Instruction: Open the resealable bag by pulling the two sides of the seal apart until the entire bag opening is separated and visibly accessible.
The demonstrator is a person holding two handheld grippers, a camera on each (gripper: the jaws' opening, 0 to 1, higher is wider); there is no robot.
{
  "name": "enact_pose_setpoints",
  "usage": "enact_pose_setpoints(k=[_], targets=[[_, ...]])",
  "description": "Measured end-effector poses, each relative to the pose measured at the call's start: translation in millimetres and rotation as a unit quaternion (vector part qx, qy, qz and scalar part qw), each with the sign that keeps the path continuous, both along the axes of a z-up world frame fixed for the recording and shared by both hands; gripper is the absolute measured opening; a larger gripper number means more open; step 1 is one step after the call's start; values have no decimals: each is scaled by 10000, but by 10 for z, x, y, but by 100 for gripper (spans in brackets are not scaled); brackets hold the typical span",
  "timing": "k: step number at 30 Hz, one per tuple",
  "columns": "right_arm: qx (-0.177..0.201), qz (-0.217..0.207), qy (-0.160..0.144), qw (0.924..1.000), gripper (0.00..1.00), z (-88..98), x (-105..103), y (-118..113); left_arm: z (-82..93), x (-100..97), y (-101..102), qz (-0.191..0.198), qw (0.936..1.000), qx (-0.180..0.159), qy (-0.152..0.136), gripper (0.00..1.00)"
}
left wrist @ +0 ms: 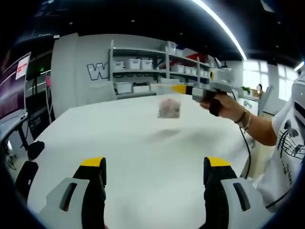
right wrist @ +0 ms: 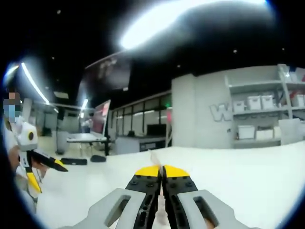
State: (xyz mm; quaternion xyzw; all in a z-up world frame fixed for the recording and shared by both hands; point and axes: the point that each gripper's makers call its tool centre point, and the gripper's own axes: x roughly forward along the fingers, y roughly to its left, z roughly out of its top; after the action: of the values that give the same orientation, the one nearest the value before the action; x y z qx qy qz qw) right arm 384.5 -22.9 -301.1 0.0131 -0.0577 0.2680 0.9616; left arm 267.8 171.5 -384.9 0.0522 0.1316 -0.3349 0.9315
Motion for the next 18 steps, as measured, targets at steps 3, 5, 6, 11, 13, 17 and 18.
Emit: enact_pose_setpoints(k=[3, 5, 6, 11, 13, 17, 18], targets=[[23, 9, -21, 10000, 0, 11, -35, -3, -9, 6, -11, -16, 10000, -1, 12, 83], [22, 1, -34, 10000, 0, 8, -63, -4, -16, 7, -24, -37, 10000, 1, 19, 83], [37, -4, -32, 10000, 0, 4, -82, -7, -17, 7, -26, -40, 10000, 0, 21, 83], [137, 14, -1, 9999, 0, -19, -127, -5, -18, 10, -25, -39, 10000, 3, 27, 83], [151, 28, 4, 9999, 0, -24, -142, 1, -17, 12, -23, -36, 10000, 4, 27, 83], [206, 42, 11, 9998, 0, -21, -182, 3, -26, 16, -26, -43, 10000, 8, 36, 82], [216, 50, 4, 9998, 0, -16, -196, 7, -28, 17, -27, -46, 10000, 8, 38, 82]])
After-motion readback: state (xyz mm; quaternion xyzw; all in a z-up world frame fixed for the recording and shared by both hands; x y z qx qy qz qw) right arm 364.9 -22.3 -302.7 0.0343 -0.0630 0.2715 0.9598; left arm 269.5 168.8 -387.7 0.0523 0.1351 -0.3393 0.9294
